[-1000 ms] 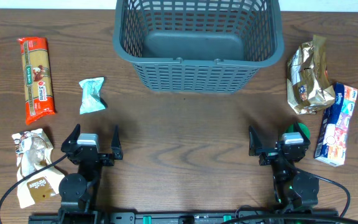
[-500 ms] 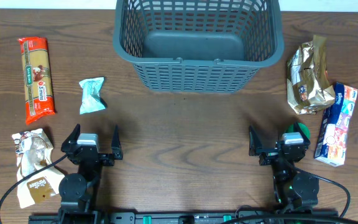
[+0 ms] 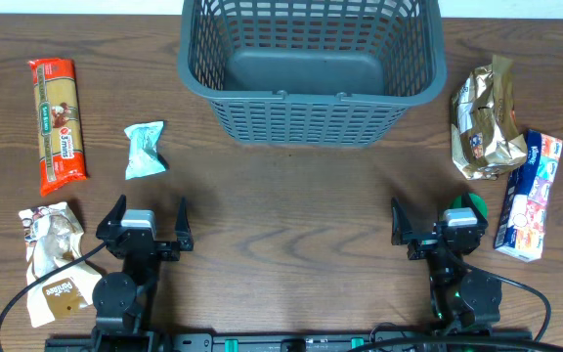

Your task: Pack container

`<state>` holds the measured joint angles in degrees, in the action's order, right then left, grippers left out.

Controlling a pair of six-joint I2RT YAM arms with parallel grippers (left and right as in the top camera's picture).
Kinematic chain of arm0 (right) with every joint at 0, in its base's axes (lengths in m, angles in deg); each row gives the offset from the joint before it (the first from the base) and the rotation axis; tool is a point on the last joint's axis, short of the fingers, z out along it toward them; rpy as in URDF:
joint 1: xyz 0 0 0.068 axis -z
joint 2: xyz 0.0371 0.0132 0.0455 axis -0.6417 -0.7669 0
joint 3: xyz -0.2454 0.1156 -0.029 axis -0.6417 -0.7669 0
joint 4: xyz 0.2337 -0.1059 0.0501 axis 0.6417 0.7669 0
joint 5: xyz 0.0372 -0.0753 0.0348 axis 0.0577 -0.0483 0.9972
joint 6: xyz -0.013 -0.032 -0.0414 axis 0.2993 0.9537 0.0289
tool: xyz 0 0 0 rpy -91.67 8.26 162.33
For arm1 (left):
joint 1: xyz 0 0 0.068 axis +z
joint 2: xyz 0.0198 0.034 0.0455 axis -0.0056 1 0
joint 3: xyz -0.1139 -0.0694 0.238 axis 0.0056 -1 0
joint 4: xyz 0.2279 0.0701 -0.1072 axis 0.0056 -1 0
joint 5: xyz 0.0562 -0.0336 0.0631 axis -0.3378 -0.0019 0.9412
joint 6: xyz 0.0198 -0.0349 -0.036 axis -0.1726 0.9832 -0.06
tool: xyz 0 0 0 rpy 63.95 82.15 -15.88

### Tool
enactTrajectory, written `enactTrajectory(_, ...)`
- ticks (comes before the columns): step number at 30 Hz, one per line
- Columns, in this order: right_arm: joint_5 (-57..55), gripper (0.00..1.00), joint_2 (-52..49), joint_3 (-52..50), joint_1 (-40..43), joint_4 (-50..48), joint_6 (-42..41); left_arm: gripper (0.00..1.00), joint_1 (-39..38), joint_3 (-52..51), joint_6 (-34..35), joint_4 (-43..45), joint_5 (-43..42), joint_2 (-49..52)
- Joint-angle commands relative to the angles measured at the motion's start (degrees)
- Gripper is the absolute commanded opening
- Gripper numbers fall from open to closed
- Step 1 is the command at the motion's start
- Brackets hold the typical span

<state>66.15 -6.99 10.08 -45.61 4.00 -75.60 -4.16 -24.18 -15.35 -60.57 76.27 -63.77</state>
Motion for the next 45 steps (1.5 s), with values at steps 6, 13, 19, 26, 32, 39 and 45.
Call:
enactTrajectory(6,-0.4,0.99,0.4,-0.3,0.0,-0.1,0.5,0.98,0.3,-1.0,0.3,-1.9,-1.0,-0.3)
enactTrajectory(13,0.5,0.99,0.4,-0.3,0.0,-0.1,0.4,0.98,0.3,-1.0,0.3,-1.6,-1.0,-0.3)
enactTrajectory(19,1.4,0.99,0.4,-0.3,0.0,-0.1,0.4,0.98,0.3,-1.0,0.3,-1.7,-1.0,-0.3)
enactTrajectory(26,2.9,0.99,0.3,-0.3,0.0,-1.0,-8.6,0.98,0.3,-0.2,6.8,-1.0,-1.0,-0.3)
enactTrajectory(32,2.3,0.99,-3.8,4.5,0.3,-0.1,-12.8,0.98,0.3,13.1,12.1,-7.8,0.1,6.6)
enactTrajectory(39,2.0,0.99,-24.3,21.6,5.4,7.9,-12.3,0.98,0.3,36.4,12.1,-19.8,0.1,30.7)
enactTrajectory(45,2.7,0.99,-46.1,48.7,13.4,36.2,-10.6,0.98,0.3,55.8,12.1,-34.2,0.1,49.2)
